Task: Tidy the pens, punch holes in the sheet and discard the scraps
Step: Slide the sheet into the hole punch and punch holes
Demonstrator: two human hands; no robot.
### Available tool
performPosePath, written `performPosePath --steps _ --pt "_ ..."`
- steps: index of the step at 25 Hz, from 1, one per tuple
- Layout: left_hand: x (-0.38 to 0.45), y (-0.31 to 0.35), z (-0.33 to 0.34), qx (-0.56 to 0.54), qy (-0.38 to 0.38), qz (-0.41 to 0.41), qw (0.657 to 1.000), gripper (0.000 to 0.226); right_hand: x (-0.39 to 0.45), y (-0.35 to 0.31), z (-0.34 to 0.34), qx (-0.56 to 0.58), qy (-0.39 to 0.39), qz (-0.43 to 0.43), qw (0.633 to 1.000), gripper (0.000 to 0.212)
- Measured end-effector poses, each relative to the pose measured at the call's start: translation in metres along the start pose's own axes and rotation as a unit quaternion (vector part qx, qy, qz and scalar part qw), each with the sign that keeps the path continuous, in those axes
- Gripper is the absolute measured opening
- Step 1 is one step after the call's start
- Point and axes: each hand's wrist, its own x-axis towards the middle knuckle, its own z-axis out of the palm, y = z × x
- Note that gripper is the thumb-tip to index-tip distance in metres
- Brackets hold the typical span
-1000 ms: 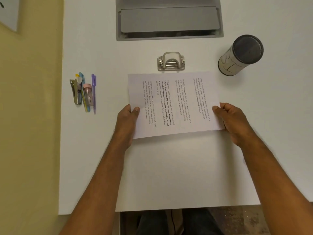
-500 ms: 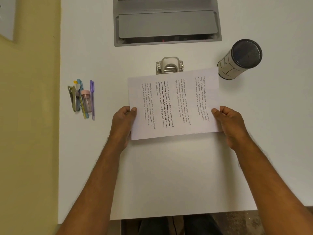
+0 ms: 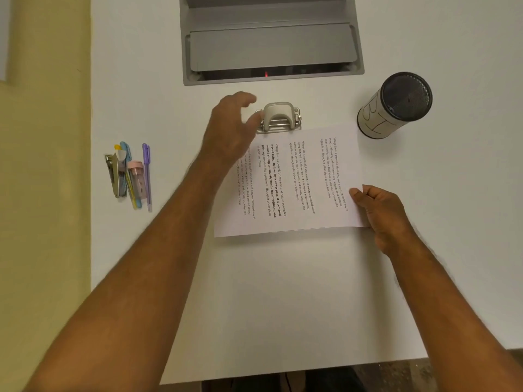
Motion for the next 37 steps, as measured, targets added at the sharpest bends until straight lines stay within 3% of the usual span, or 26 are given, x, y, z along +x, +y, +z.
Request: performPosePath --steps 4,18,29,37 --pt "0.027 0.007 0.014 -0.019 -0.067 -0.037 0.997 0.037 0.000 -0.002 0.001 -0.001 -0.003 0.005 1.000 0.012" --pt "0.043 -0.003 0.023 -0.106 -0.062 -0.077 0.989 0.029 0.009 -0.012 0.011 0.010 0.004 0.004 1.000 0.011" --pt "0.043 -0.005 0.025 -0.100 -0.070 -0.082 0.989 0.032 0.014 -0.011 0.016 0.020 0.021 -0.004 1.000 0.018" --pt "0.046 -0.008 0.027 -0.092 -0.066 -0.083 0.990 0.030 0.016 -0.013 0.019 0.009 0.030 -0.014 0.999 0.012"
